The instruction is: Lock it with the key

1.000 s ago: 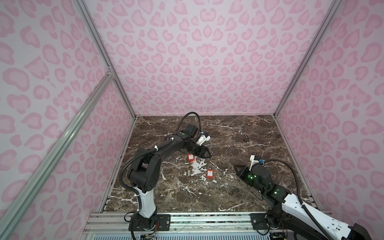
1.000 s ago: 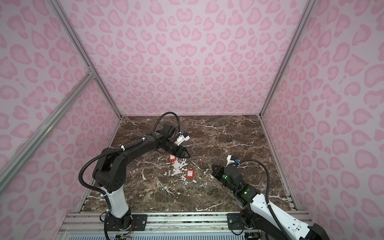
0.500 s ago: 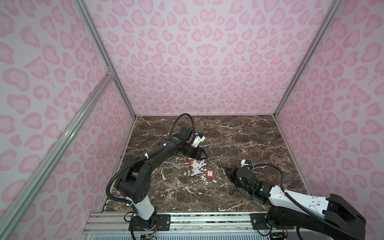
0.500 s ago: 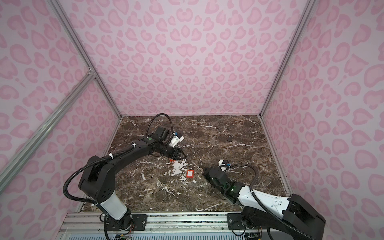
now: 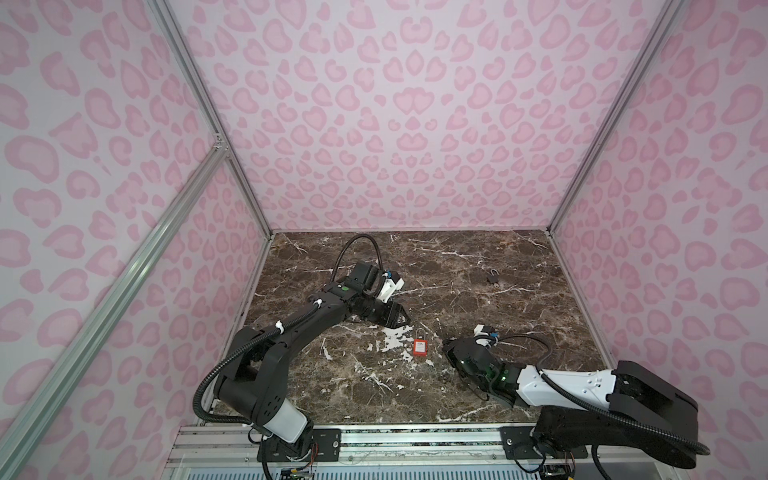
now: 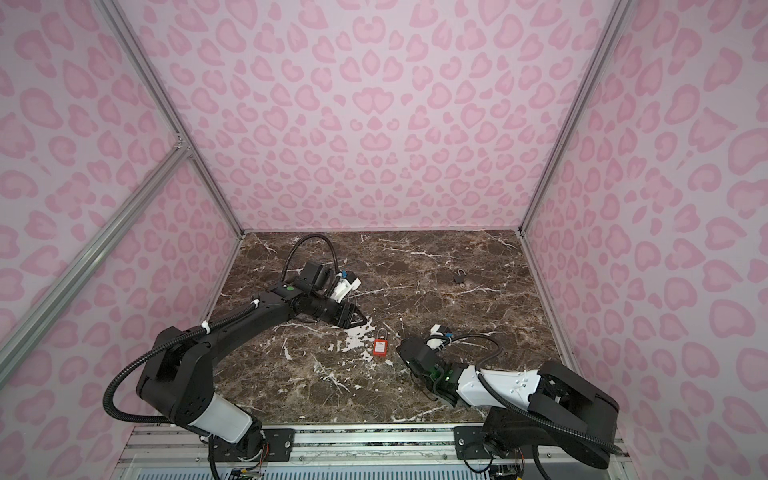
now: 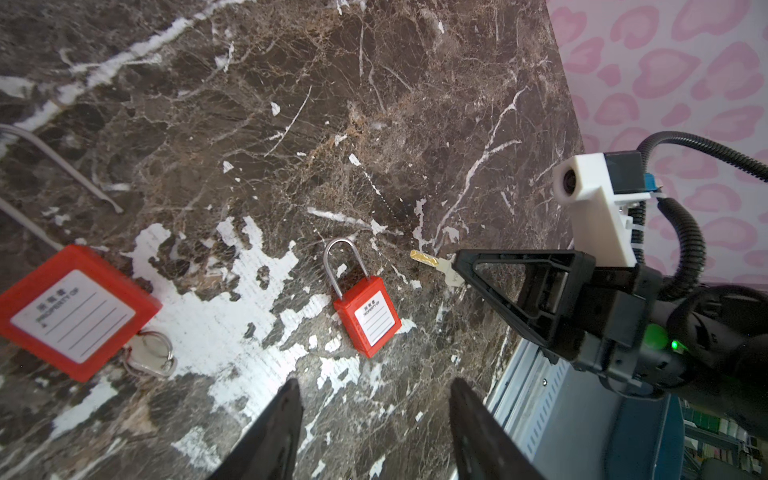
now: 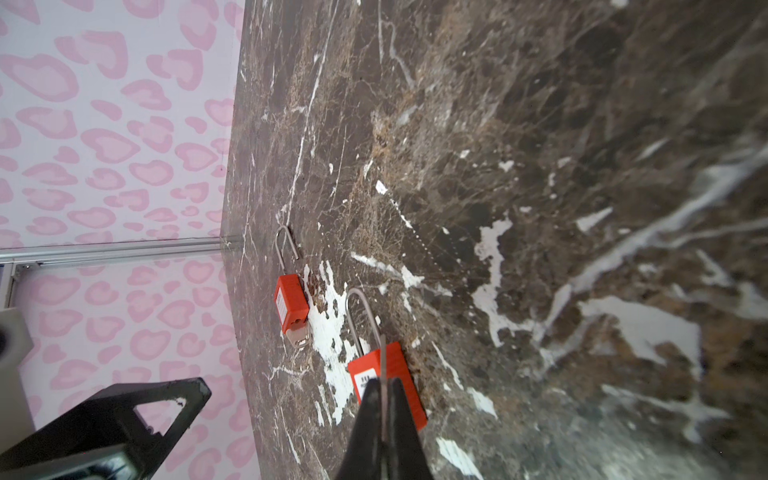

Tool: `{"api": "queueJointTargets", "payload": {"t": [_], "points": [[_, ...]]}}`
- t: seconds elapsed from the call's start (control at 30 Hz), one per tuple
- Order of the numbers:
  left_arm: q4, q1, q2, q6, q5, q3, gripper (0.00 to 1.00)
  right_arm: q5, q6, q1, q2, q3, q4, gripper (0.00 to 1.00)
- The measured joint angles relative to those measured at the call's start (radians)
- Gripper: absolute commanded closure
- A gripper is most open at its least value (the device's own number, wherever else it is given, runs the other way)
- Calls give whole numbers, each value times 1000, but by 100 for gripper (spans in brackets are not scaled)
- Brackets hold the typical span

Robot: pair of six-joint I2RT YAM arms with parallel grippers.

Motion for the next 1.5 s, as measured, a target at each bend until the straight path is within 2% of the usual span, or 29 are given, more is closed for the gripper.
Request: {"api": "queueJointTargets", "payload": {"t": [0.77,0.9,1.0,1.2,1.3,1.37,1.5], "points": [[34,-1,-23,-11,0,-41,42,-42,42,-19,192,24,155,100],[34,0,-26,-11,0,-42,42,-49,47,-22,192,29,154,84],[37,2,-27,-11,0,-42,42,-53,53,-22,196,30,153,76],[39,3,-28,-11,4,-42,42,-67,62,-22,200,31,147,73],[41,4,-29,-11,4,-42,42,-74,69,-22,200,34,143,64],[41,5,-30,-11,4,-42,42,-79,71,-22,200,39,140,54],[41,8,-30,-12,4,-42,42,-82,78,-22,182,39,111,51]]}}
